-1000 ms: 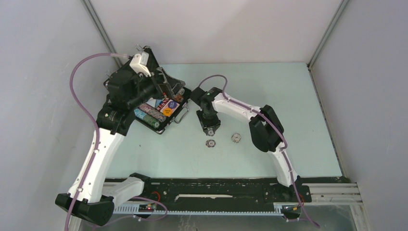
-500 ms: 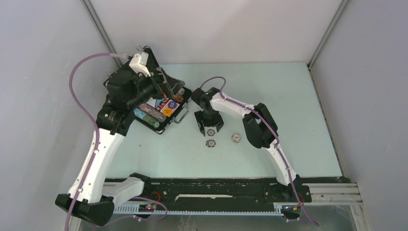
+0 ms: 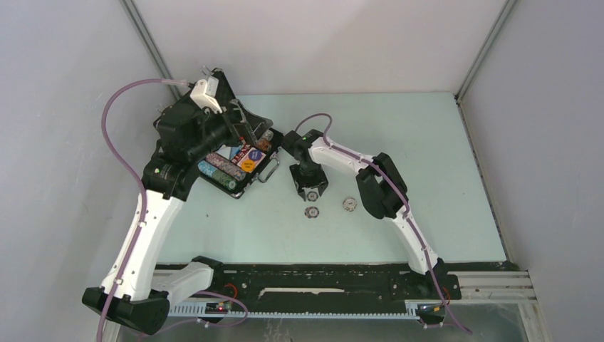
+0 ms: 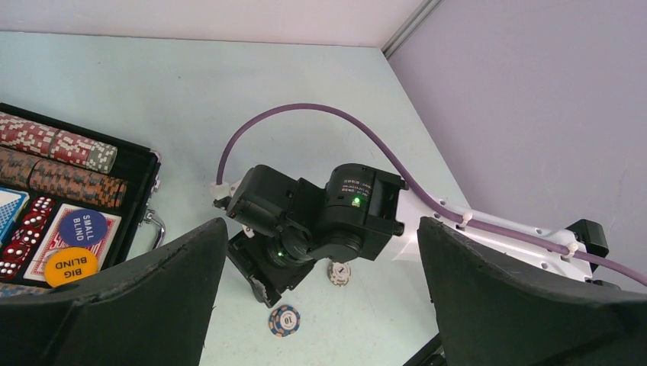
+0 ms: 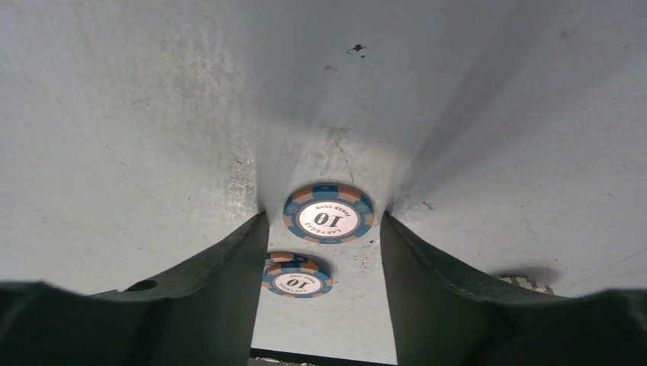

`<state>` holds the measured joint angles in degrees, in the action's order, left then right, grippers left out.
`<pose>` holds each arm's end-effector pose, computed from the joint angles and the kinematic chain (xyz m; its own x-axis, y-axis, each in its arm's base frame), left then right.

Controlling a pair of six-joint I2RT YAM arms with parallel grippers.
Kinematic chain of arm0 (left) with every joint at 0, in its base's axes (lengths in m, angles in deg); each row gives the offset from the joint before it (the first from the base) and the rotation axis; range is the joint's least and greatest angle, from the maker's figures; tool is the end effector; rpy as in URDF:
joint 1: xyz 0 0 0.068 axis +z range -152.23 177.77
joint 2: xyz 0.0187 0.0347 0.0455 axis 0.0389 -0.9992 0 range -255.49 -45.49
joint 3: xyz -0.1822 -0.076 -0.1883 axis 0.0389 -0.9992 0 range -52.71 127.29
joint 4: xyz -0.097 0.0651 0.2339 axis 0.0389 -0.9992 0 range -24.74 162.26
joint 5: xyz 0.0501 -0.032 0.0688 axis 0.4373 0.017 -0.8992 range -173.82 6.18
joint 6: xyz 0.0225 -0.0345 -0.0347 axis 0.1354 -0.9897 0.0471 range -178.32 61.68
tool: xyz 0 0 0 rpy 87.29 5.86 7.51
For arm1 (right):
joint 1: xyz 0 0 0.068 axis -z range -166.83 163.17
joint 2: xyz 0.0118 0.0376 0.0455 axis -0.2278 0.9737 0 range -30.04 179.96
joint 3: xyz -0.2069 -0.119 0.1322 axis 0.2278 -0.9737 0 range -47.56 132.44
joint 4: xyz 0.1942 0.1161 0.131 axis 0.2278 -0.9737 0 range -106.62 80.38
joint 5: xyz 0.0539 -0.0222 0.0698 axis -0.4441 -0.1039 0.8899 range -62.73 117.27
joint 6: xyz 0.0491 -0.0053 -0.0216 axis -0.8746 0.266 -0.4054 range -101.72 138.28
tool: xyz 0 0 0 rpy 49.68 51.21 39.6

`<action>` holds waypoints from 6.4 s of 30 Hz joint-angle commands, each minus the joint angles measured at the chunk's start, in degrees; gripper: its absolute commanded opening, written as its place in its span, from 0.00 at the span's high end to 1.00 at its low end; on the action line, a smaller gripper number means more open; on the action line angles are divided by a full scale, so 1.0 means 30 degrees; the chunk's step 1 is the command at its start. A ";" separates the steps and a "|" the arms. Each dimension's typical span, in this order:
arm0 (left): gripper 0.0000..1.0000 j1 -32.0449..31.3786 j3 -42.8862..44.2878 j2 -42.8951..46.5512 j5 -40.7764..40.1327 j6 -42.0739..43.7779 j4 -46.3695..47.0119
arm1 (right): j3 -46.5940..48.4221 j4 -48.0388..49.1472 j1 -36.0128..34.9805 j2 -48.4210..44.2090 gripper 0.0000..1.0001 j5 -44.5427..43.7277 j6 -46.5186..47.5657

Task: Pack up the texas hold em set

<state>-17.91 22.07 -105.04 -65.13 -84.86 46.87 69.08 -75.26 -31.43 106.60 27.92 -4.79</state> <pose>0.2018 -0.0685 0.4444 -0.4019 -0.3269 -0.8553 0.4249 0.7608 -0.4905 0.3351 0.3311 0.1581 -0.9286 -0.3653 -0.0654 -0.3682 0.9289 0.0401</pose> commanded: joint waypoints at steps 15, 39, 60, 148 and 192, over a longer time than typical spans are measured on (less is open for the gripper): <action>0.00 0.0218 -0.0231 0.0371 0.0473 -0.0159 0.0347 | 0.0174 0.0373 0.0095 -0.0951 0.53 -0.0215 0.0000; 0.00 0.0274 -0.0333 0.0340 0.0453 -0.0217 0.0420 | -0.5281 0.2119 -0.1518 -0.4635 0.52 0.0693 -0.1028; 0.00 0.0275 -0.0377 0.0238 0.0614 -0.0300 0.0515 | -0.5339 0.1923 -0.1695 -0.4313 0.24 0.0422 -0.1428; 0.00 0.0276 -0.0750 0.0463 0.0663 -0.0620 0.0939 | -0.5952 0.1551 -0.0217 -0.5683 1.00 0.0606 -0.3013; 0.11 -0.6044 -1.9482 -0.5049 -0.1169 -0.9763 2.6881 | -0.3758 0.0487 0.2663 -0.7698 1.00 0.1447 -0.8954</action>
<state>-35.62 -35.52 -113.00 -68.60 -110.52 114.61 55.31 -74.39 -23.00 87.34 30.17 -29.46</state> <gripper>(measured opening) 0.915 0.501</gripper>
